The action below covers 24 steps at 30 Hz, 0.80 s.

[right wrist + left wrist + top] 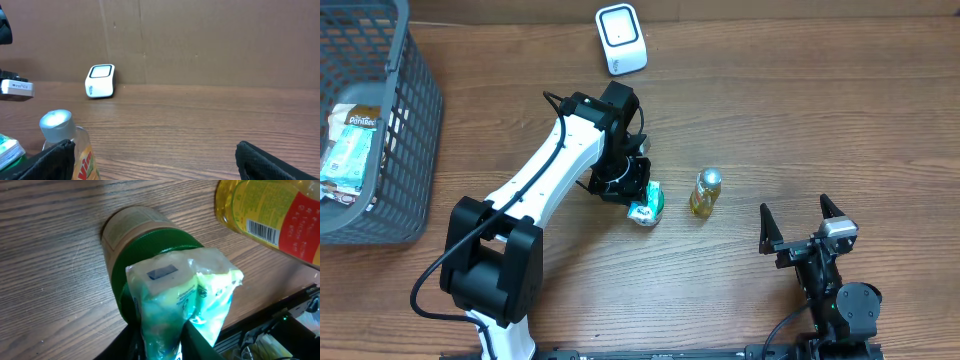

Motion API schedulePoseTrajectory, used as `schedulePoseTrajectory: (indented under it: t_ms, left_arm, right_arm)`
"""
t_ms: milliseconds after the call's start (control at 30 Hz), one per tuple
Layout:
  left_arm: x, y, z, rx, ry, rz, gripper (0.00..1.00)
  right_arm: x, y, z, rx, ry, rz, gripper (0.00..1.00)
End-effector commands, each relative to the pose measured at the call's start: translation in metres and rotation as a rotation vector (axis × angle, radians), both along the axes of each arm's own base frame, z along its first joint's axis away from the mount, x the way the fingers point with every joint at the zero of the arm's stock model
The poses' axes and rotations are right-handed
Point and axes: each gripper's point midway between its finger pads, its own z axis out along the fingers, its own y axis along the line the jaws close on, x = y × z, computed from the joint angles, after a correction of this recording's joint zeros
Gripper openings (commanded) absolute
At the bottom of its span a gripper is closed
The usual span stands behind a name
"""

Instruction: Scan the item barcode

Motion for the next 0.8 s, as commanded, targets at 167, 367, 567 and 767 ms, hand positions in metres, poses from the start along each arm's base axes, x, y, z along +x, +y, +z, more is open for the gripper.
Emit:
schedulePoseTrajectory:
  t_ms: [167, 367, 567, 767]
  left_arm:
    - [-0.004, 0.006, -0.003, 0.029, 0.008, 0.006, 0.04]
    - [0.011, 0.006, 0.024, 0.012, -0.029, 0.022, 0.04]
    - [0.029, 0.005, 0.061, 0.002, -0.104, 0.032, 0.04]
    - [0.032, 0.043, 0.055, 0.231, -0.128, 0.097, 0.04]
  right_arm:
    - [0.0, 0.0, -0.002, -0.004, -0.002, -0.001, 1.0]
    - [0.0, 0.0, -0.002, -0.004, -0.003, -0.001, 1.0]
    - [0.0, 0.0, -0.002, -0.004, -0.003, -0.002, 1.0]
    - [0.0, 0.0, -0.002, -0.004, -0.003, -0.002, 1.0]
